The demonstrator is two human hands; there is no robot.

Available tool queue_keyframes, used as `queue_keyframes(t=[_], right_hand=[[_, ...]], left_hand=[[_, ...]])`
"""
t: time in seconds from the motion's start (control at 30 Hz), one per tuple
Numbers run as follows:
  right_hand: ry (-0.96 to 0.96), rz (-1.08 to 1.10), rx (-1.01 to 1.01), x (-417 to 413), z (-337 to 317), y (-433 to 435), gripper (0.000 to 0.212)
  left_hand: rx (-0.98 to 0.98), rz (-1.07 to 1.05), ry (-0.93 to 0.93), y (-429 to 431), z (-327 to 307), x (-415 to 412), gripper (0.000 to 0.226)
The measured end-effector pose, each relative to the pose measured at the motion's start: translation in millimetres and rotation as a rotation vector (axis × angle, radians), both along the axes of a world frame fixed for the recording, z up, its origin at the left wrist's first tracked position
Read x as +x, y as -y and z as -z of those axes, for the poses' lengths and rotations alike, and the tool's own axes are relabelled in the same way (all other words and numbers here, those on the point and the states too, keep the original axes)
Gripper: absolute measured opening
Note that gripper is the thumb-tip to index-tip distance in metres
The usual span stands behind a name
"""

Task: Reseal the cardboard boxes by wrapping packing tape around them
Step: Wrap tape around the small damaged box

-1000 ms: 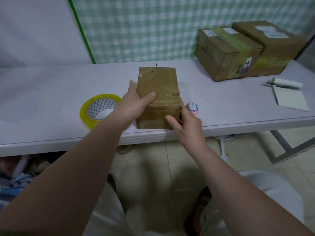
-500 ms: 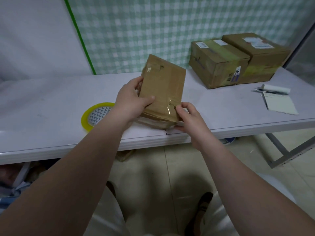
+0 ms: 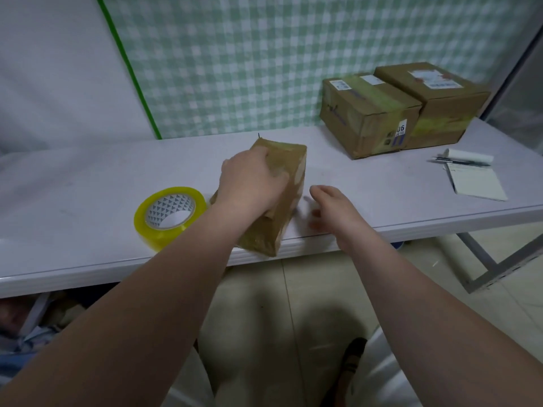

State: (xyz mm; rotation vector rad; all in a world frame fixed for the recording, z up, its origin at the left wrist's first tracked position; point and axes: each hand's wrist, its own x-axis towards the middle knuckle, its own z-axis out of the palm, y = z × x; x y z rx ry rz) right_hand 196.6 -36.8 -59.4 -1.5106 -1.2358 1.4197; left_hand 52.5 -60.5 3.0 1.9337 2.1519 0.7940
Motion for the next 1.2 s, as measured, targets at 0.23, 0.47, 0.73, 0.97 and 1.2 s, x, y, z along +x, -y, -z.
queue_keyframes(t=[0.23,0.47,0.73,0.97,1.2], right_hand=[[0.091,-0.077,0.180,-14,-28,7,0.048],[0.658,-0.252,0.420,-16,-57,3,0.070],[1.044,-0.428,0.514,-28,-76,-8,0.034],[1.095,-0.544,0.577,-31,-73,-13,0.042],[0.902,-0.598,0.551,-19,-72,-23,0.051]], left_hand=[[-0.069,-0.048,0.084,-4,-6,-19,0.034],[-0.053,0.008,0.343,15,0,-25,0.032],[-0.017,-0.026,-0.097,7,7,-44,0.051],[-0.163,0.135,-0.141,-1,16,-55,0.073],[-0.026,0.148,-0.112,20,13,-52,0.066]])
